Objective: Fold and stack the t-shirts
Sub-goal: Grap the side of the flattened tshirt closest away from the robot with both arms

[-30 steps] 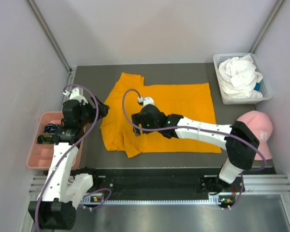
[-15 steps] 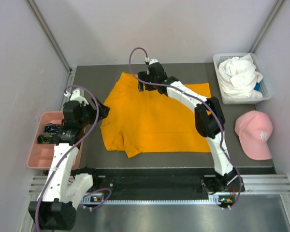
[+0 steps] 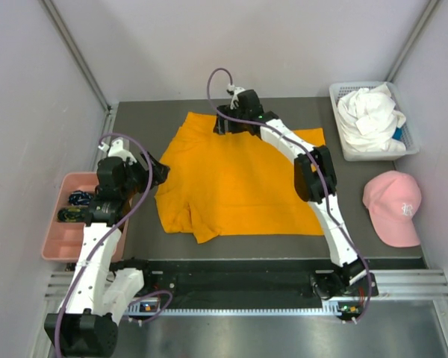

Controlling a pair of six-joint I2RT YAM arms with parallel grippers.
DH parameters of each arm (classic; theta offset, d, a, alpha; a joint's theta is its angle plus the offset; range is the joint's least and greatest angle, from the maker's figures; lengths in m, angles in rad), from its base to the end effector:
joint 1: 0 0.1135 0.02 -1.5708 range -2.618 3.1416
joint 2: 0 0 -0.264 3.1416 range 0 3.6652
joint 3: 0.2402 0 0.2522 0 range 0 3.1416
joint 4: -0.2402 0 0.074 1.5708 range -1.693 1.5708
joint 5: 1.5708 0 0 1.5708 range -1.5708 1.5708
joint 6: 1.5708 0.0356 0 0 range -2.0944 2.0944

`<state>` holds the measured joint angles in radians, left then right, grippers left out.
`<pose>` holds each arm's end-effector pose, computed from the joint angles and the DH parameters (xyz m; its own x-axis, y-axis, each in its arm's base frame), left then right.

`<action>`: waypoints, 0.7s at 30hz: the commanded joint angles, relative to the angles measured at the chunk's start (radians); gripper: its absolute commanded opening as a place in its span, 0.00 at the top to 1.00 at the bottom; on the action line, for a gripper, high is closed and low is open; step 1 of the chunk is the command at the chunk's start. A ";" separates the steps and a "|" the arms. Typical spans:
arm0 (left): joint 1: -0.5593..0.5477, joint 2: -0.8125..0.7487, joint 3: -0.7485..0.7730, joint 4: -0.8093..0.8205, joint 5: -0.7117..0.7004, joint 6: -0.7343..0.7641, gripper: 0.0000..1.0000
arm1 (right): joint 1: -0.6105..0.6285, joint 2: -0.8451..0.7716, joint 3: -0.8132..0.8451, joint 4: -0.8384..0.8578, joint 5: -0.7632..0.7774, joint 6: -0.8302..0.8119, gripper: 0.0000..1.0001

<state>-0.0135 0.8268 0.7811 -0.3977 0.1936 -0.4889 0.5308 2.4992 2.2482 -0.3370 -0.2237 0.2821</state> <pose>0.1869 -0.0094 0.3098 -0.4666 -0.4546 -0.7587 -0.0363 0.8669 -0.4971 0.4910 0.2974 0.2086 -0.6412 -0.0616 -0.7649 -0.4938 0.7961 0.3498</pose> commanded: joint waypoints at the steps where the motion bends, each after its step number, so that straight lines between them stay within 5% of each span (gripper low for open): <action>1: 0.006 -0.018 -0.011 0.025 0.004 -0.013 0.19 | -0.072 0.016 0.067 0.087 -0.129 0.061 0.20; 8: 0.006 -0.002 -0.017 0.053 0.024 -0.025 0.19 | -0.095 0.017 0.044 0.101 -0.180 0.083 0.20; 12: 0.006 0.015 -0.008 0.063 0.043 -0.008 0.19 | -0.095 -0.136 -0.082 0.116 -0.166 0.063 0.20; 21: 0.006 0.044 -0.006 0.102 0.078 0.012 0.20 | -0.037 -0.615 -0.673 0.105 0.007 0.040 0.19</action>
<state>-0.0128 0.8650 0.7738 -0.3717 0.2394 -0.4904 0.4522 2.1471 1.7439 -0.2878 -0.3008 0.3351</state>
